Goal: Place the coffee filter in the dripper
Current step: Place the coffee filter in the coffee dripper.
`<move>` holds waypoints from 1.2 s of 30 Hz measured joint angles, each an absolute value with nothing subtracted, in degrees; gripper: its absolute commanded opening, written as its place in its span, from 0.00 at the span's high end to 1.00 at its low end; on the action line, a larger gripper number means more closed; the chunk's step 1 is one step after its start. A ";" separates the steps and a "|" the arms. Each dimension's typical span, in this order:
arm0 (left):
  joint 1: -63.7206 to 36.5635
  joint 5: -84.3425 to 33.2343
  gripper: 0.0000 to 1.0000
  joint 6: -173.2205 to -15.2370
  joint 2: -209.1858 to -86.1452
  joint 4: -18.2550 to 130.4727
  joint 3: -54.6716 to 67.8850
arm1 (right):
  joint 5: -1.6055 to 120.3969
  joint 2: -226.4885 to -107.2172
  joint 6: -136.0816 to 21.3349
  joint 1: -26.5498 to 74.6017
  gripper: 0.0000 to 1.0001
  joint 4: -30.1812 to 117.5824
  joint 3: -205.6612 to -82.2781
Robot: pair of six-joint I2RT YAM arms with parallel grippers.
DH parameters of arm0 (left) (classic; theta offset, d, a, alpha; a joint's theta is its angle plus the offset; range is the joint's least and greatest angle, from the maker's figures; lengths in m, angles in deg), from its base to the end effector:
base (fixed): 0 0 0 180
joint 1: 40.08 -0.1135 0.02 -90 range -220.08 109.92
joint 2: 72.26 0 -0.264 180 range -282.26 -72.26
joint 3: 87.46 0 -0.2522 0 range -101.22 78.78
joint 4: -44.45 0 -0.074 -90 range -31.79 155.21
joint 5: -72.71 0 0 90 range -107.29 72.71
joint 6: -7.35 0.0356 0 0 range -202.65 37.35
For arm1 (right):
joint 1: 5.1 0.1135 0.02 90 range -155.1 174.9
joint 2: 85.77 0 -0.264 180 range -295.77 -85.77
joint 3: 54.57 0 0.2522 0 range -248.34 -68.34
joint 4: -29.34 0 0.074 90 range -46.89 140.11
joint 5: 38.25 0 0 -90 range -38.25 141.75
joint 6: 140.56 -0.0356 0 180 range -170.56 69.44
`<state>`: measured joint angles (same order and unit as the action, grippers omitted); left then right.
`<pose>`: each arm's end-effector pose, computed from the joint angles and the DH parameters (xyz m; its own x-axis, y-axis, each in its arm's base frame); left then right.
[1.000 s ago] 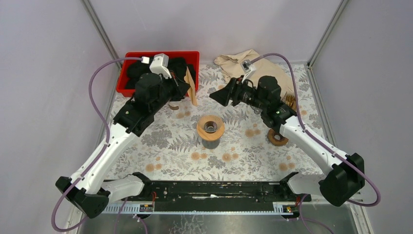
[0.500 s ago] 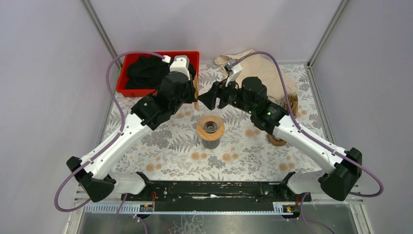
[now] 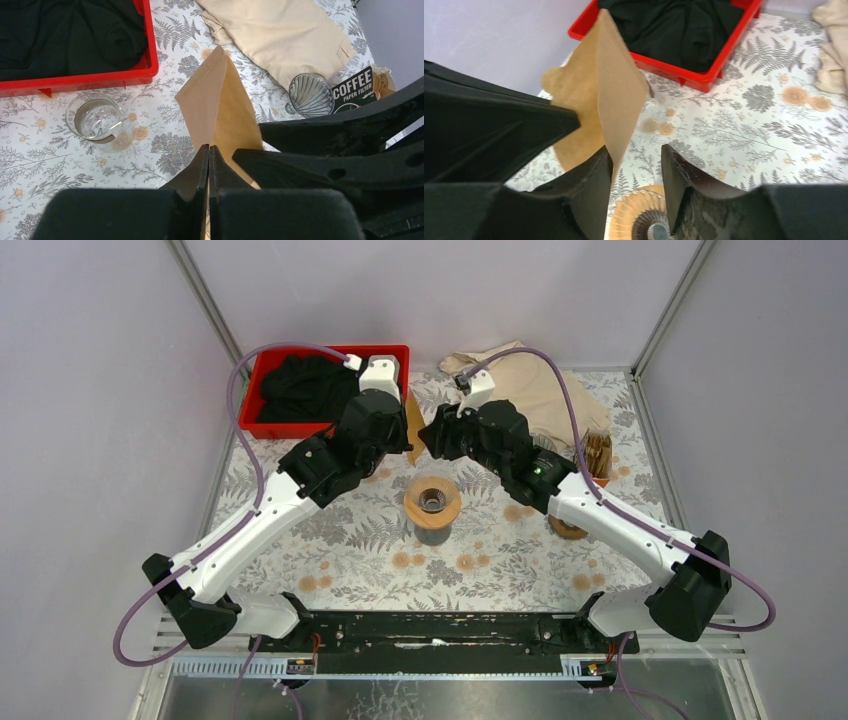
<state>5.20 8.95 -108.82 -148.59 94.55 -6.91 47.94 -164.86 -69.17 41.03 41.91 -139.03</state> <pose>0.2110 -0.1907 0.4210 -0.4453 -0.1125 -0.8883 0.1824 0.9599 -0.2130 0.2303 0.2361 0.3826 -0.2973 0.1502 -0.9429 -0.6107 0.7292 0.3087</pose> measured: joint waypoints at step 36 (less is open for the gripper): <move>5.20 8.66 1.00 -108.45 -147.13 98.66 -6.46 | 38.70 -165.71 -59.99 41.03 1.00 58.92 -148.26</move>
